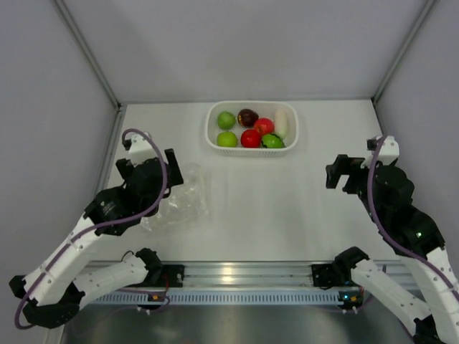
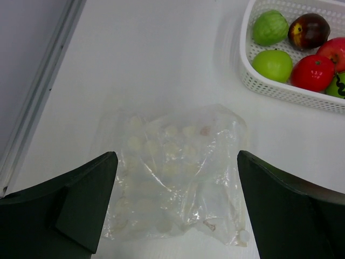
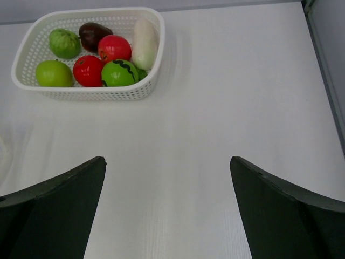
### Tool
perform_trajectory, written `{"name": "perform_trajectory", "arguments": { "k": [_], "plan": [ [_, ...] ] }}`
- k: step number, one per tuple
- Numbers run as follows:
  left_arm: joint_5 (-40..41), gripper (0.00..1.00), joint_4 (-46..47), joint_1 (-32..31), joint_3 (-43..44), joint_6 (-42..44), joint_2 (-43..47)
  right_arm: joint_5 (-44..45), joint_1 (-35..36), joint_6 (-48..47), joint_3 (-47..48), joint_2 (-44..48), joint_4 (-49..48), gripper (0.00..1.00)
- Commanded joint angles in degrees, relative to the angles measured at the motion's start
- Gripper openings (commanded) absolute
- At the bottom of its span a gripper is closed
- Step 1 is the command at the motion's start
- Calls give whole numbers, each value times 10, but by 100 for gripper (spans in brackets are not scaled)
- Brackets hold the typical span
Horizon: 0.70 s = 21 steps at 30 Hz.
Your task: Open the zip-top bag and remove the fake food
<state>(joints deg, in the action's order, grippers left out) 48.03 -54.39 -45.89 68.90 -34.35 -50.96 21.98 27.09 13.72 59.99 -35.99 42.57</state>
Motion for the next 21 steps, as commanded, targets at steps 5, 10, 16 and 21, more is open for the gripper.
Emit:
{"name": "perform_trajectory", "arguments": {
  "k": [5, 10, 16, 21],
  "plan": [
    [79, 99, 4, 0, -79, 33, 117, 32, -2, -18, -37, 93, 56, 99],
    [98, 99, 46, 0, -140, 22, 156, 58, -1, -33, -52, 130, 52, 99],
    [67, 99, 75, 15, -148, 53, 176, 54, -1, -45, -52, 125, 49, 99],
    [60, 99, 85, 25, -158, 60, 188, 51, -2, -36, -58, 110, 43, 99]
  ]
}}
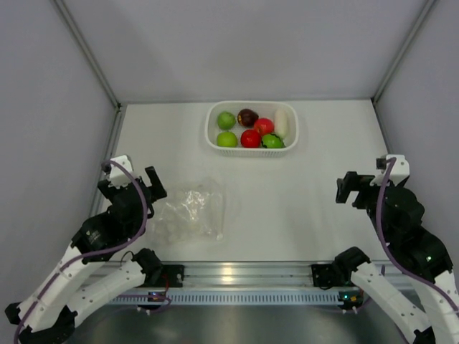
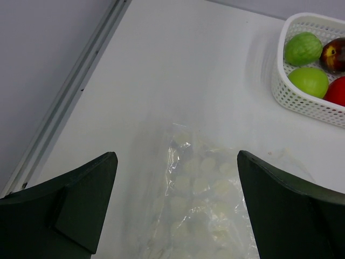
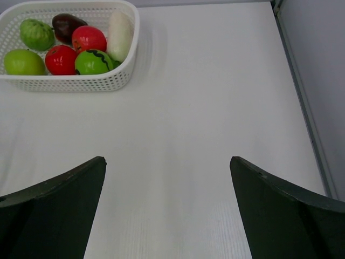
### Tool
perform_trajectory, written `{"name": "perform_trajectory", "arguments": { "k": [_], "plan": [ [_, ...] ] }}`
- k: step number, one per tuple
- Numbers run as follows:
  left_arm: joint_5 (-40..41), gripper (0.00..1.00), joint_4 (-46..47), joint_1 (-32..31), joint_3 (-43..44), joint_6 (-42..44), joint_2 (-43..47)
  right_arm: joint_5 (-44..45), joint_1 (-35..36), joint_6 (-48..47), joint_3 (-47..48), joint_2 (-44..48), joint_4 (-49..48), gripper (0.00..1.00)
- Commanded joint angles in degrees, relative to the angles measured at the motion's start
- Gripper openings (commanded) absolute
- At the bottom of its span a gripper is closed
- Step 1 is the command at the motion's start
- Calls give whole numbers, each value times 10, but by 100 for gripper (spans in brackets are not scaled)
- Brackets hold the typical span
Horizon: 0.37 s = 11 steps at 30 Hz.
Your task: Open the zip-top bag and remove the fake food
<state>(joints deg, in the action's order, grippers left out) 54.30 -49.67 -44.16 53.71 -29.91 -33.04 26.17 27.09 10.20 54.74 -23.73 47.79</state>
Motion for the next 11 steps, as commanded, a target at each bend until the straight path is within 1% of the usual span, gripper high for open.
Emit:
{"name": "perform_trajectory", "arguments": {
  "k": [1, 11],
  "plan": [
    [-4, 99, 40, 9, -6, 16, 9, 7, -2, 1, -7, -15, -10, 99],
    [-18, 99, 53, 25, -12, 28, 10, -1, -2, 4, -10, -22, -18, 99]
  ]
}}
